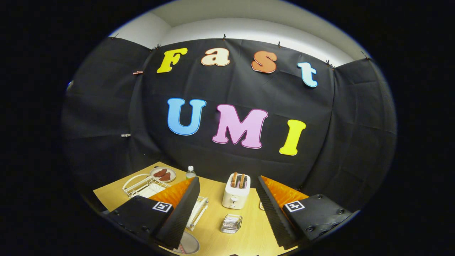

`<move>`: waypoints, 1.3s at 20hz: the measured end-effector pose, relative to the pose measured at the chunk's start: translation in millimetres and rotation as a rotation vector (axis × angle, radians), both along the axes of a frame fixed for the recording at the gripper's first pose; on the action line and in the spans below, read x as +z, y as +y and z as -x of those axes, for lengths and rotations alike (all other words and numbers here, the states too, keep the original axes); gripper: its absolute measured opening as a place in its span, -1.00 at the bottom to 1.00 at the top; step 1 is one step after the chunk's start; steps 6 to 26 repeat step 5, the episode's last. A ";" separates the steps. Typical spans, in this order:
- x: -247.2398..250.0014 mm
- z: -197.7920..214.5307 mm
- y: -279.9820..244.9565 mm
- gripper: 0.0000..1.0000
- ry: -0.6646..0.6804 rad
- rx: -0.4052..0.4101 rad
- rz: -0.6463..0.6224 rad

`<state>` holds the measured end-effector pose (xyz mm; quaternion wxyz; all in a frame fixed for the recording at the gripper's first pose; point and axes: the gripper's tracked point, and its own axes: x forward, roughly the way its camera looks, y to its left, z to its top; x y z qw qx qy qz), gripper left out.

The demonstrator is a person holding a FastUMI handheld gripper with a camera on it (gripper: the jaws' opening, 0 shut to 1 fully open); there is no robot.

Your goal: Take the plate from the dish rack, then take the spoon from the basket and place it into the plate.

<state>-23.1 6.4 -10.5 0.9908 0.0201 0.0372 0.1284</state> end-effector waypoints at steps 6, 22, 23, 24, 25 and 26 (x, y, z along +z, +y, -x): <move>5.0 -4.8 -11.1 0.96 0.001 0.010 -0.013; 5.0 -4.8 -11.1 0.96 0.001 0.010 -0.013; 5.0 -4.8 -11.1 0.96 0.001 0.010 -0.013; 5.0 -4.8 -11.1 0.96 0.001 0.010 -0.013; 5.0 -4.8 -11.1 0.96 0.001 0.010 -0.013; 5.0 -4.8 -11.1 0.96 0.001 0.010 -0.013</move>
